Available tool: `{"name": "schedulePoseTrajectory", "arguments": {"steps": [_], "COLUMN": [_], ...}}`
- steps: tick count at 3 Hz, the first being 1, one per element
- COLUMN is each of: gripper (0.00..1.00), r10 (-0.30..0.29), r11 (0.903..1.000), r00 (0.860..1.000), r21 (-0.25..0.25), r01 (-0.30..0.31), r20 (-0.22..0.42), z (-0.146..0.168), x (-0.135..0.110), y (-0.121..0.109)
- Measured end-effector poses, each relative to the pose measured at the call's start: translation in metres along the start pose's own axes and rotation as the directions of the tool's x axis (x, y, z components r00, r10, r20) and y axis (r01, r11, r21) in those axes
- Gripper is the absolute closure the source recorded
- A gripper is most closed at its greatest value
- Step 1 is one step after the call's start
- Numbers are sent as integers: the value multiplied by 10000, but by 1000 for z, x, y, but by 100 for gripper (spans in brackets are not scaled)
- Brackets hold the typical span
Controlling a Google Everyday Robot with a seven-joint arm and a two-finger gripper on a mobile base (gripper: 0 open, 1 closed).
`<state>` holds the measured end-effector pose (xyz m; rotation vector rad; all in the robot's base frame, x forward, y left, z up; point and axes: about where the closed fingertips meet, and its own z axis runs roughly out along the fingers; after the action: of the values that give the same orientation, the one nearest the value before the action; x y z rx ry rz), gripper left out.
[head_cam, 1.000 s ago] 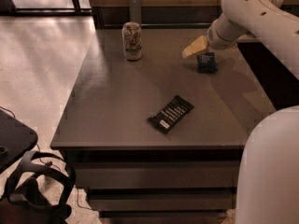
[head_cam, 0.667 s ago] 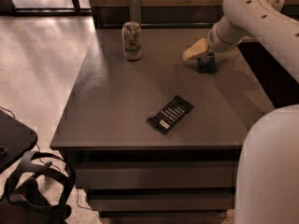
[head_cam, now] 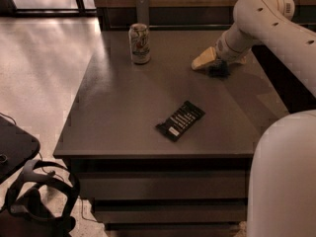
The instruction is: Pick rxbar blueberry
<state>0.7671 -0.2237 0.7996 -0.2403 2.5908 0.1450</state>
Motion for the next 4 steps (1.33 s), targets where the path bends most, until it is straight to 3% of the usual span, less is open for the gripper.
{"name": "schedulePoseTrajectory", "arguments": {"steps": [2,3,4], "gripper": [73,96,100], "r10": [0,0,-1], "r11": [10000,10000,10000], "r00": [10000,10000,10000], "r21": [-44,-44,-45], "r01": [0,0,1], "r20": [-52,-52,-53], "z": [-6,-14,-18], "x": [-4,-9,-11], "y": [2,3,3]}}
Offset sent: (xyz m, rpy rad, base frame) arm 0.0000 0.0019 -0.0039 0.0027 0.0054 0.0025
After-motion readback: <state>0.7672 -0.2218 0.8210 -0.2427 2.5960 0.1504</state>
